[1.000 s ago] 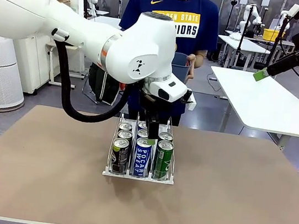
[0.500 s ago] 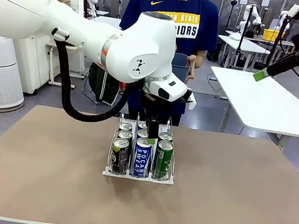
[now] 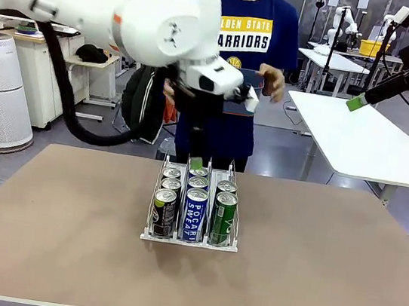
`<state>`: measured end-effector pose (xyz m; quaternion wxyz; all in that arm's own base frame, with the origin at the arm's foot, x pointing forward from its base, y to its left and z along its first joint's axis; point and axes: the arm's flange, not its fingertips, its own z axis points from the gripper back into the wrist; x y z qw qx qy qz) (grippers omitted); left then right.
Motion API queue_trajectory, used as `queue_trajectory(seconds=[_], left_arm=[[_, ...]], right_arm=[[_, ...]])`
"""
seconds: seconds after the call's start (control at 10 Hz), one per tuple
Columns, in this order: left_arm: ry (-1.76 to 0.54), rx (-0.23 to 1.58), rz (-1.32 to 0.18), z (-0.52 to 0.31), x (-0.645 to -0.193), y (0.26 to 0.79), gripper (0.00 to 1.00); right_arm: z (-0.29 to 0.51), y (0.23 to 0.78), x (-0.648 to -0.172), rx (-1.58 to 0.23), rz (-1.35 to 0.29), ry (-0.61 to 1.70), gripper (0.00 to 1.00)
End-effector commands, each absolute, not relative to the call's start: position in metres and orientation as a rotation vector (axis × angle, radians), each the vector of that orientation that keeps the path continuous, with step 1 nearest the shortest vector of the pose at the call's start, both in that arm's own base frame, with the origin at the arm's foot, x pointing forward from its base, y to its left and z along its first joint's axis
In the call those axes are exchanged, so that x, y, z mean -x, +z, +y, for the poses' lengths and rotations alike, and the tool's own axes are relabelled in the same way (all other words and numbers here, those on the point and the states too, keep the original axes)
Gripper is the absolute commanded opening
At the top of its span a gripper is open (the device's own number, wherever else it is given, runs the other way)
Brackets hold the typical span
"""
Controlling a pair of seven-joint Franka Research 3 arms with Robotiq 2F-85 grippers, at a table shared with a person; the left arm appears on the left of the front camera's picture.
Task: Fill the beverage cans into the dispenser.
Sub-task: Pick up the Sprite handed by the human.
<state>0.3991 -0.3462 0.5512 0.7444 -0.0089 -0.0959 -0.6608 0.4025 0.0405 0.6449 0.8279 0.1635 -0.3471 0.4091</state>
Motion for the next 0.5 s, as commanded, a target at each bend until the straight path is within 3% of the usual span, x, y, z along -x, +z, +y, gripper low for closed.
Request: queue_trajectory(seconds=[0.0, 0.4], left_arm=[[-1.44, -0.039, -0.233, -0.292, -0.39, 0.566, 1.0], [-1.401, -0.043, -0.392, -0.166, -0.387, 0.628, 1.0]], right_arm=[[0.041, 0.643, -0.402, -0.348, -0.736, 0.868, 1.0], [0.041, 0.643, -0.402, -0.348, -0.736, 0.868, 1.0]])
